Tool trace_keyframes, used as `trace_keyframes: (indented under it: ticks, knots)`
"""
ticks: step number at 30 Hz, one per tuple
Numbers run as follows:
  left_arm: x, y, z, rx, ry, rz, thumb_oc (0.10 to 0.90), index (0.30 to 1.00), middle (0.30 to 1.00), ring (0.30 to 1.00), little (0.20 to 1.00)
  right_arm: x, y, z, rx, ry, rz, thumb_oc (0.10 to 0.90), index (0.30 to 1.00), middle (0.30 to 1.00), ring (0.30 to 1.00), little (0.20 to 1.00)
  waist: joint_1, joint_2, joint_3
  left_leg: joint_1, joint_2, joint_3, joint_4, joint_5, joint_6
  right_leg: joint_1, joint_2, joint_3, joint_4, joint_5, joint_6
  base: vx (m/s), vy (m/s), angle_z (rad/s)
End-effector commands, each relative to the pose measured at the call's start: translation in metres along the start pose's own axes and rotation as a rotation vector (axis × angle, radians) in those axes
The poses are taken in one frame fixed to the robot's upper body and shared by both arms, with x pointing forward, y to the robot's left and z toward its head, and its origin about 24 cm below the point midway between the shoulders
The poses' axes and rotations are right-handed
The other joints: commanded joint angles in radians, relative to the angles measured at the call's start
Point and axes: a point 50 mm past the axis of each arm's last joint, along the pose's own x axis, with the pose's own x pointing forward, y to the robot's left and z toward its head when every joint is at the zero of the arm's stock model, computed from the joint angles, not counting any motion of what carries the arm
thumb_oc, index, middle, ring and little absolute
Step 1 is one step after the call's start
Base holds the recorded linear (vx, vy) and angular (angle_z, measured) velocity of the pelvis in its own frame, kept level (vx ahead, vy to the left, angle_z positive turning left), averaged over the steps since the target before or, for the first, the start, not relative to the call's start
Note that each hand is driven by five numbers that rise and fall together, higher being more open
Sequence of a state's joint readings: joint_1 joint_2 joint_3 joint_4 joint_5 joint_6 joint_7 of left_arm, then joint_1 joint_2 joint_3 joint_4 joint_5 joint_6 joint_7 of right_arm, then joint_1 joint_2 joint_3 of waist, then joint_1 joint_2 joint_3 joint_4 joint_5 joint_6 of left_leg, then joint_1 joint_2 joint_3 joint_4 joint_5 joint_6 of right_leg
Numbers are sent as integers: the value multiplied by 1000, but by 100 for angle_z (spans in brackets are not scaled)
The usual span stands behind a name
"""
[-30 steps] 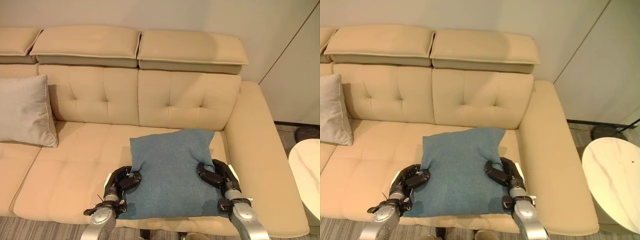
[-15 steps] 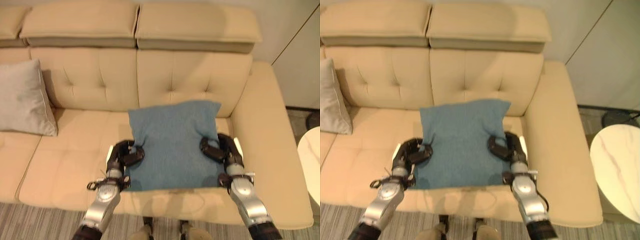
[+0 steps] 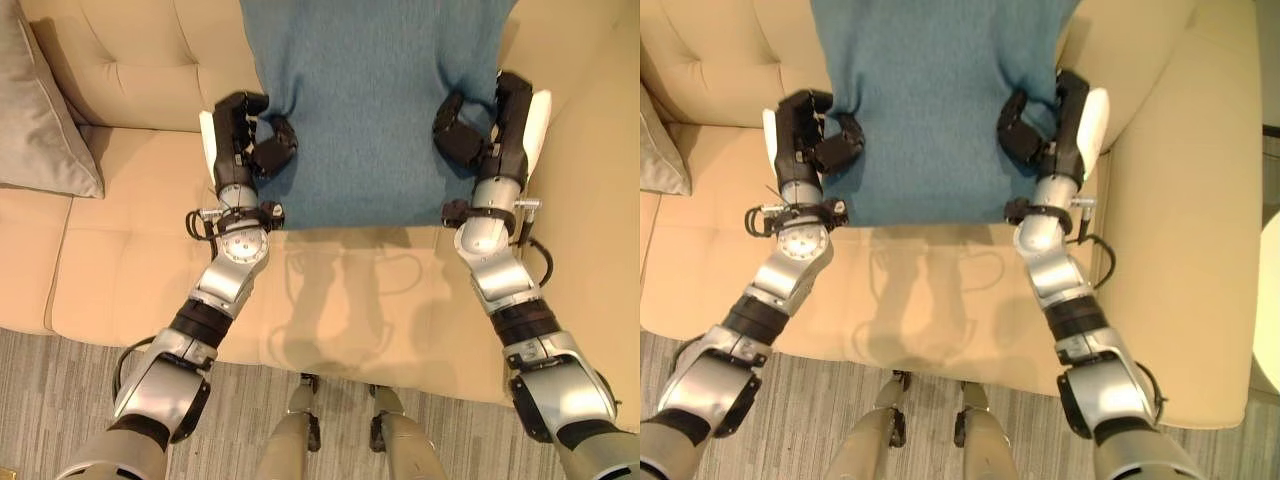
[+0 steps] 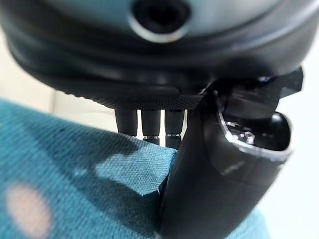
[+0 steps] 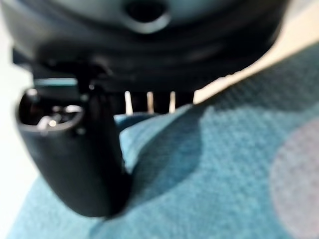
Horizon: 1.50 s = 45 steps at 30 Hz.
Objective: Pick up all the scattered cushions and arrange them neatly on the sofa.
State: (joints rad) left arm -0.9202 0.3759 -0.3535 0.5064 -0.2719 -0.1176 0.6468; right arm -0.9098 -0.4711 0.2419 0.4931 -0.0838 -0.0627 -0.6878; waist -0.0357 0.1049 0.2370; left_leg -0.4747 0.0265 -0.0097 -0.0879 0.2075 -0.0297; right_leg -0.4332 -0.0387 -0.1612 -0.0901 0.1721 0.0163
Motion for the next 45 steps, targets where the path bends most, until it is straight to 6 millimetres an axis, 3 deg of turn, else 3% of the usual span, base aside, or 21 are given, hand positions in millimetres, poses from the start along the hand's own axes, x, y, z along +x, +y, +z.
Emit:
trace_keyframes:
  ticks: [1, 2, 3, 4, 9, 16, 18, 20, 25, 28, 29, 31, 32, 34, 37, 38, 39, 41, 43, 44, 45]
  knots:
    - [27, -30, 130, -94, -550, -95, 529, 493, 493, 493, 493, 41, 2, 107, 102, -430, -70, 521, 481, 481, 481, 481, 5, -60, -49, 35, -11, -3, 1, -112, -45, -73, -49, 60, 144, -131, 98, 0, 0, 0]
    - [34, -32, 131, -52, -530, -108, 612, 618, 618, 618, 618, 48, 3, 104, 89, -389, -65, 566, 549, 549, 549, 549, 4, -59, -46, 34, -10, -3, 1, -115, -46, -76, -49, 59, 146, -134, 99, -18, -19, 3]
    - [41, -33, 134, -23, -517, -116, 800, 900, 900, 900, 900, 54, 6, 104, 83, -352, -52, 800, 900, 900, 900, 900, 5, -58, -39, 30, -11, -3, 1, -113, -48, -77, -48, 58, 147, -133, 100, -38, -23, 6]
    - [56, -32, 139, 33, -478, -115, 800, 900, 900, 900, 900, 64, 13, 102, 78, -269, 2, 800, 900, 900, 900, 900, 3, -55, -23, 22, -10, -5, 1, -107, -51, -84, -47, 56, 152, -129, 101, -44, -17, 7]
    - [69, -21, 144, 101, -450, -106, 800, 900, 900, 900, 900, 70, 21, 98, 20, -206, 110, 800, 900, 900, 900, 900, 0, -50, 2, 22, -11, -9, 1, -101, -55, -90, -46, 50, 168, -136, 98, -14, -16, 3]
    - [70, -5, 114, 120, -356, -95, 800, 900, 900, 900, 900, 64, 27, 82, -19, -166, 211, 800, 900, 900, 900, 900, 4, -47, 27, 43, -11, -10, 1, -99, -58, -76, -45, 46, 181, -144, 91, -2, -7, -2]
    - [67, 7, 86, 132, -273, -80, 800, 900, 900, 900, 900, 56, 30, 68, -15, -133, 238, 800, 900, 900, 900, 900, 5, -50, 40, 53, -9, -8, 1, -97, -61, -65, -42, 44, 181, -143, 89, -31, -18, 11]
    - [66, 10, 80, 136, -258, -77, 800, 900, 900, 900, 900, 53, 30, 63, -13, -121, 241, 800, 900, 900, 900, 900, 5, -51, 42, 57, -9, -7, 1, -96, -62, -61, -41, 43, 178, -142, 88, -19, -13, 22]
    - [59, 32, 59, 109, -215, -40, 800, 900, 900, 900, 900, 46, 21, 46, -19, -96, 240, 800, 900, 900, 900, 900, 8, -52, 43, 63, -6, -4, 1, -98, -62, -53, -36, 45, 172, -142, 86, -7, 0, -2]
    - [58, 50, 51, 89, -194, 1, 800, 900, 900, 900, 900, 47, 8, 38, -11, -86, 207, 800, 900, 900, 900, 900, 7, -54, 40, 71, -3, 0, 1, -98, -64, -37, -35, 43, 163, -143, 85, -5, 0, -1]
    - [56, 63, 48, 63, -190, 34, 800, 900, 900, 900, 900, 47, -5, 33, 4, -81, 171, 800, 900, 900, 900, 900, 7, -55, 36, 80, -2, 1, 1, -100, -65, -26, -33, 43, 160, -145, 84, -2, 1, 5]
    - [53, 69, 45, 50, -188, 44, 800, 900, 900, 900, 900, 45, -11, 29, 8, -80, 161, 800, 900, 900, 900, 900, 7, -56, 32, 87, -2, 2, 1, -102, -64, -17, -32, 44, 156, -145, 84, 2, 1, 2]
    - [45, 82, 37, 32, -183, 62, 800, 900, 900, 900, 900, 40, -25, 19, 19, -71, 138, 800, 900, 900, 900, 900, 6, -57, 23, 100, 0, 5, 1, -106, -63, 5, -31, 44, 144, -146, 84, 0, 0, 0]
    - [39, 87, 32, 20, -174, 65, 800, 900, 900, 900, 900, 35, -31, 12, 18, -62, 137, 800, 900, 900, 900, 900, 5, -59, 18, 110, 0, 7, 1, -109, -63, 19, -30, 44, 138, -146, 84, 14, 4, 3]
    - [13, 106, 9, 41, -140, 45, 800, 900, 900, 900, 900, 11, -57, -18, -29, -17, 170, 800, 900, 900, 900, 900, 0, -68, -7, 142, 3, 15, 1, -115, -61, 64, -27, 39, 111, -140, 83, 69, -3, 11]
    - [-11, 120, -10, 75, -99, 33, 800, 900, 900, 900, 900, -12, -73, -41, -73, 32, 201, 800, 900, 900, 900, 900, -4, -75, -19, 169, 5, 20, 1, -127, -59, 102, -26, 39, 96, -143, 85, 50, -1, 10]
    - [-12, 120, -10, 76, -97, 32, 800, 900, 900, 900, 900, -13, -73, -41, -74, 34, 202, 800, 900, 900, 900, 900, -4, -76, -22, 166, 4, 20, 1, -123, -58, 100, -26, 38, 93, -138, 85, 77, -6, 8]
    - [-41, 131, -34, 111, -17, 16, 800, 900, 900, 900, 900, -43, -86, -67, -128, 111, 247, 800, 900, 900, 900, 900, -6, -85, -34, 194, 4, 24, 1, -132, -55, 137, -26, 35, 77, -139, 88, 64, -8, 1]
    - [-88, 147, -71, 208, 135, -9, 800, 900, 900, 900, 900, -90, -100, -99, -165, 245, 298, 800, 900, 900, 900, 900, -10, -93, -47, 242, 3, 26, 1, -150, -48, 195, -25, 27, 65, -149, 91, 65, -7, -2]
    - [-88, 147, -71, 209, 136, -10, 800, 900, 900, 900, 900, -90, -100, -99, -165, 246, 299, 800, 900, 900, 900, 900, -10, -94, -49, 240, 2, 26, 1, -146, -48, 193, -26, 26, 63, -145, 91, 38, -1, 1]
    - [-105, 154, -83, 270, 196, -22, 800, 900, 900, 900, 900, -107, -104, -110, -180, 304, 321, 800, 900, 900, 900, 900, -9, -95, -50, 259, 1, 27, 1, -155, -45, 214, -25, 25, 62, -152, 91, 40, -4, -2]
